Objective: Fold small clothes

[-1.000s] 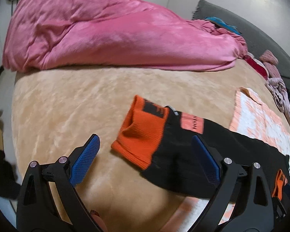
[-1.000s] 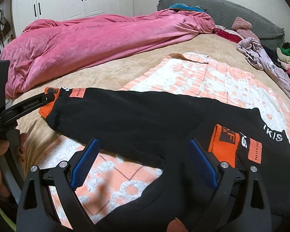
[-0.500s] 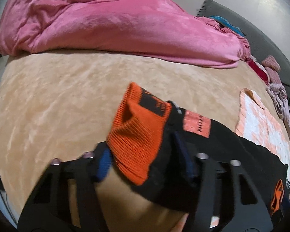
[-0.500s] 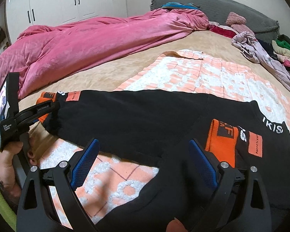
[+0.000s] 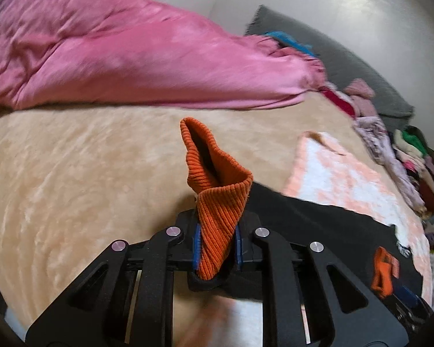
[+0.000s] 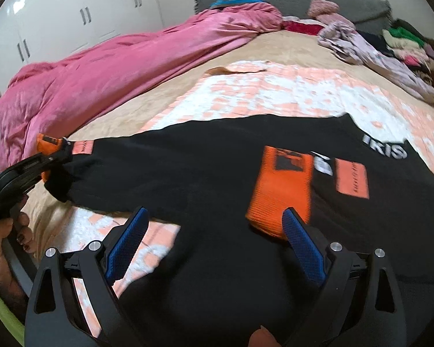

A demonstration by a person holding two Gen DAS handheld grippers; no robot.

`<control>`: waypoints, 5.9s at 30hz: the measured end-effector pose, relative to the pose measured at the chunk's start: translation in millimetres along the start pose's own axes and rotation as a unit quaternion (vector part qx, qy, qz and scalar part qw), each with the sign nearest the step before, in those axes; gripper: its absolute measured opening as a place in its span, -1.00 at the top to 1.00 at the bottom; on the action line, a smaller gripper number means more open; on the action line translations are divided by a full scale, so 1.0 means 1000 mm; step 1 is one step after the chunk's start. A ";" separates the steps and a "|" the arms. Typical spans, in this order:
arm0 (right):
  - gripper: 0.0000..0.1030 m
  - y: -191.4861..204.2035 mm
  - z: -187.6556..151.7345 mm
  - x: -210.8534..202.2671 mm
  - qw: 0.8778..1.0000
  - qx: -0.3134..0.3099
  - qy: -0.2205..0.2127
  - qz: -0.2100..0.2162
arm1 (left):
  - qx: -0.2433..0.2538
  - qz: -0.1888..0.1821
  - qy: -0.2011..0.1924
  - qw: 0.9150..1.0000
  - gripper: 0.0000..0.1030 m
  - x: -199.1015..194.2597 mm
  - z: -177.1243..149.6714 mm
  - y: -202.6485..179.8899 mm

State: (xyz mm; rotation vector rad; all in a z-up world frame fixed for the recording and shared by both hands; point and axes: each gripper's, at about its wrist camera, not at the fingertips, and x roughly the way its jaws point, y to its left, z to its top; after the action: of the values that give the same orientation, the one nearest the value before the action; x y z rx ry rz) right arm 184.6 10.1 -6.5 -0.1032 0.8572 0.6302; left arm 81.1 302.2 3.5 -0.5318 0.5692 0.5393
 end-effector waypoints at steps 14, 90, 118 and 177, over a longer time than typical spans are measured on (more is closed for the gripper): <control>-0.80 -0.115 -0.051 -0.071 0.991 0.101 -0.027 -0.083 | 0.077 -0.146 0.018 0.986 0.83 -0.036 -0.027 -0.104; 0.78 -0.115 0.022 -0.105 0.994 0.045 -0.097 0.003 | 0.116 -0.159 0.049 0.979 0.01 0.000 -0.033 -0.136; 0.69 -0.258 -0.015 -0.053 0.977 0.087 0.020 -0.194 | 0.296 -0.202 0.139 0.923 0.01 0.059 -0.116 -0.239; 0.56 -0.192 -0.018 -0.041 0.990 0.037 0.007 -0.135 | 0.327 -0.190 0.130 0.916 -0.16 0.041 -0.126 -0.245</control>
State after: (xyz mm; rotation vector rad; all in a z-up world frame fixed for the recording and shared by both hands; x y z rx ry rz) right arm 259.2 -171.8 -18.8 -0.1536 0.8611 0.3448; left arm 213.1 59.9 -35.5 -0.0599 0.8314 -0.1107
